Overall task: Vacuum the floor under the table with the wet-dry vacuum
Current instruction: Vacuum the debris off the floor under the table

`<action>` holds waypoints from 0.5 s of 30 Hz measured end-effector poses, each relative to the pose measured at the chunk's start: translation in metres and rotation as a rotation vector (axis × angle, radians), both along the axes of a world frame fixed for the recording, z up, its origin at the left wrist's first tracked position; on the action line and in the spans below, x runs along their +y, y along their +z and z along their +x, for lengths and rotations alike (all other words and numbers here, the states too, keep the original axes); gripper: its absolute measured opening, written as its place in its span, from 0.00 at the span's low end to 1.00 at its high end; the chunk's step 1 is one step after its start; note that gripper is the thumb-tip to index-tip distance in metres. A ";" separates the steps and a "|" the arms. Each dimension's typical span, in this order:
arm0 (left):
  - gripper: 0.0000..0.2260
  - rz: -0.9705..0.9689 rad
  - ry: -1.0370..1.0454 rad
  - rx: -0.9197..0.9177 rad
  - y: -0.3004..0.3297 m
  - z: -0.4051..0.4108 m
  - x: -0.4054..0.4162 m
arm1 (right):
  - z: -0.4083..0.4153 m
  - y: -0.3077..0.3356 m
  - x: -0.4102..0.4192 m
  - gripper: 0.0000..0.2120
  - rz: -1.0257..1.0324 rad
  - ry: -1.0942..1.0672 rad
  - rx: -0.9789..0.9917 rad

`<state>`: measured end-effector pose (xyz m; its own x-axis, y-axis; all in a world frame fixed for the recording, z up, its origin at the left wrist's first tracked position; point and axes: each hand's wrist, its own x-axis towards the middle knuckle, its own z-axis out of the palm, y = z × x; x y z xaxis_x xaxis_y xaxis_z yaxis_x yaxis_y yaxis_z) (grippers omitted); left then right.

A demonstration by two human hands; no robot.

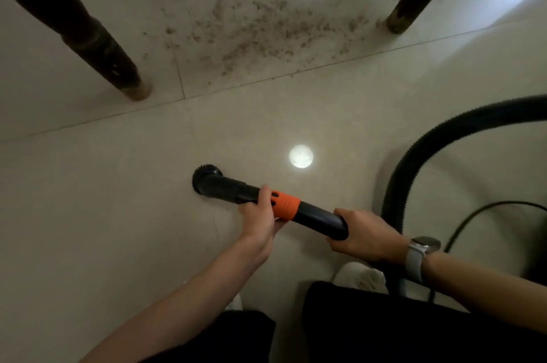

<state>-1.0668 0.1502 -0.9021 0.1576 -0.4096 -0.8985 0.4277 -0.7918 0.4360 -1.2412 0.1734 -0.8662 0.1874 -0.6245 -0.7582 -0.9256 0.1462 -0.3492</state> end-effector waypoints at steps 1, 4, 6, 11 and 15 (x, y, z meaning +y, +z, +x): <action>0.22 0.015 -0.040 0.016 0.001 -0.010 0.004 | -0.010 0.005 0.005 0.08 0.001 -0.017 0.023; 0.22 0.019 -0.101 0.037 0.004 -0.032 0.008 | -0.030 0.012 0.020 0.08 0.016 -0.095 0.036; 0.22 0.014 -0.110 0.025 0.003 -0.043 0.006 | -0.036 0.013 0.028 0.09 0.028 -0.139 0.023; 0.23 0.084 -0.200 0.123 0.009 -0.074 0.009 | -0.068 0.021 0.043 0.11 0.122 -0.288 -0.011; 0.22 0.176 -0.284 0.295 0.018 -0.095 0.013 | -0.090 0.038 0.060 0.09 0.144 -0.361 0.037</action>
